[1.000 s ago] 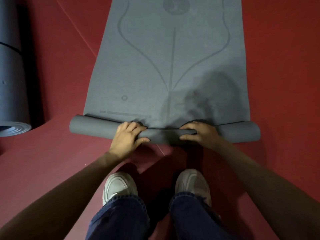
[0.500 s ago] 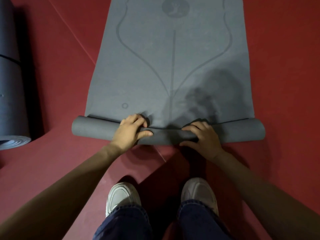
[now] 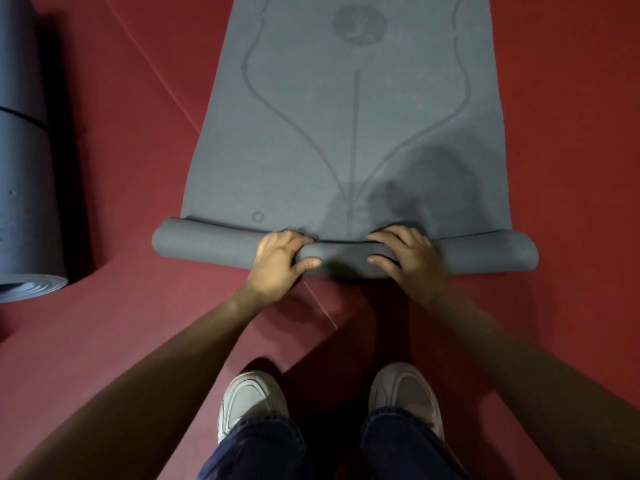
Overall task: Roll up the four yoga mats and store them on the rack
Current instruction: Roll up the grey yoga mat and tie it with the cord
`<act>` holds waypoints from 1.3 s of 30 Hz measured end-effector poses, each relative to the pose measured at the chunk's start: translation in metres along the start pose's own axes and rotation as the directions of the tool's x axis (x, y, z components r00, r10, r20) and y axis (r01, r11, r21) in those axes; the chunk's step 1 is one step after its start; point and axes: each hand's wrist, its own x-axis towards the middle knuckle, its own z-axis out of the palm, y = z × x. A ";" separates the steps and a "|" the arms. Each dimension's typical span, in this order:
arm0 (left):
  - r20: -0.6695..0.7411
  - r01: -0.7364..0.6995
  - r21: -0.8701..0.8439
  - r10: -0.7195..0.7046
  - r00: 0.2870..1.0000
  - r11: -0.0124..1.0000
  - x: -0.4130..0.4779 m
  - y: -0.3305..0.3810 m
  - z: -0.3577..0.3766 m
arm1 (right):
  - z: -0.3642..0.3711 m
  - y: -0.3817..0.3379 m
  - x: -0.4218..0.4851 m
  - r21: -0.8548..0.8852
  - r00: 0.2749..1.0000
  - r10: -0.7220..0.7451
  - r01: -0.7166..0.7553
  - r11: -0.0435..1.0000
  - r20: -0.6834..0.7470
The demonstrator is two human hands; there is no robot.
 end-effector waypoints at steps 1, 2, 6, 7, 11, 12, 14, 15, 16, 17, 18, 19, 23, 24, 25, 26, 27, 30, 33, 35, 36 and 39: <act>0.046 0.029 -0.009 -0.029 0.999 1.000 0.008 0.000 -0.004 | 0.006 -0.006 -0.004 -0.012 0.997 0.009 -0.010 1.000 -0.081; 0.096 0.062 -0.010 -0.061 0.994 0.998 0.016 -0.001 -0.009 | 0.012 -0.012 -0.011 -0.028 0.991 0.022 -0.026 0.999 -0.131; 0.233 0.117 0.043 -0.123 0.965 0.992 0.038 0.000 -0.015 | 0.025 -0.007 -0.031 -0.183 0.996 -0.063 0.051 0.982 -0.061; 0.242 0.123 0.060 -0.134 0.961 0.991 0.039 0.001 -0.016 | 0.024 -0.002 -0.028 -0.181 0.996 -0.079 0.069 0.981 -0.051; 0.028 0.066 0.069 -0.069 0.997 0.995 0.024 0.009 -0.014 | 0.015 0.006 -0.005 -0.072 0.998 -0.046 0.043 0.996 -0.047; -0.092 0.038 0.077 -0.031 0.995 0.996 0.014 0.011 -0.010 | 0.012 0.005 0.000 -0.053 1.000 -0.025 0.025 0.998 -0.012; -0.251 0.004 0.145 0.033 0.967 0.989 -0.007 0.016 0.004 | 0.004 0.004 0.011 -0.025 0.997 0.025 -0.023 0.999 0.076; -0.251 -0.003 0.195 0.053 0.966 0.981 -0.015 0.017 0.011 | 0.000 0.005 0.019 -0.021 0.990 0.048 -0.045 0.999 0.136; -0.224 -0.008 0.243 0.065 0.972 0.970 -0.021 0.016 0.017 | -0.004 0.006 0.026 -0.020 0.977 0.064 -0.061 0.998 0.204; -0.197 -0.010 0.268 0.065 0.978 0.963 -0.021 0.014 0.018 | -0.008 0.007 0.034 -0.017 0.962 0.071 -0.069 0.997 0.263; -0.175 -0.013 0.269 0.062 0.983 0.963 -0.015 0.011 0.016 | -0.011 0.008 0.042 -0.022 0.946 0.074 -0.071 0.997 0.314; -0.140 -0.011 0.260 0.049 0.989 0.966 -0.007 0.009 0.012 | -0.014 0.009 0.050 -0.032 0.929 0.077 -0.071 0.997 0.362; -0.034 -0.009 0.203 0.016 0.999 0.979 0.023 0.007 -0.006 | -0.015 0.007 0.060 -0.081 0.936 0.083 -0.058 0.995 0.343; -0.017 -0.003 0.190 0.007 1.000 0.982 0.029 0.006 -0.009 | -0.012 0.005 0.053 -0.087 0.973 0.055 -0.036 0.996 0.224; 0.008 0.009 0.177 -0.010 1.000 0.984 0.037 0.005 -0.013 | -0.008 0.005 0.044 -0.111 0.995 0.012 -0.001 0.994 0.099; 0.033 0.023 0.162 -0.029 0.999 0.987 0.045 0.004 -0.019 | -0.004 0.005 0.036 -0.156 0.999 -0.040 0.040 0.987 0.001; 0.061 0.034 0.148 -0.044 0.997 0.988 0.053 0.003 -0.024 | -0.002 0.008 0.029 -0.208 0.997 -0.074 0.065 0.976 -0.033; 0.140 0.046 0.148 -0.067 0.988 0.988 0.067 0.007 -0.032 | -0.003 0.015 0.029 -0.325 0.991 -0.047 0.086 0.942 0.127; 0.191 0.020 0.214 -0.062 0.980 0.977 0.068 0.005 -0.037 | -0.010 0.008 0.048 -0.408 0.976 0.051 0.041 0.912 0.213; 0.216 -0.037 0.316 -0.034 0.976 0.948 0.066 0.007 -0.038 | -0.010 0.004 0.056 -0.445 0.972 0.085 0.022 0.895 0.220; 0.212 -0.060 0.371 -0.021 0.977 0.927 0.066 0.007 -0.036 | -0.010 0.004 0.058 -0.462 0.971 0.085 0.028 0.886 0.222; 0.181 -0.128 0.499 0.041 0.983 0.857 0.064 0.009 -0.036 | -0.013 0.002 0.057 -0.483 0.975 0.069 0.043 0.875 0.211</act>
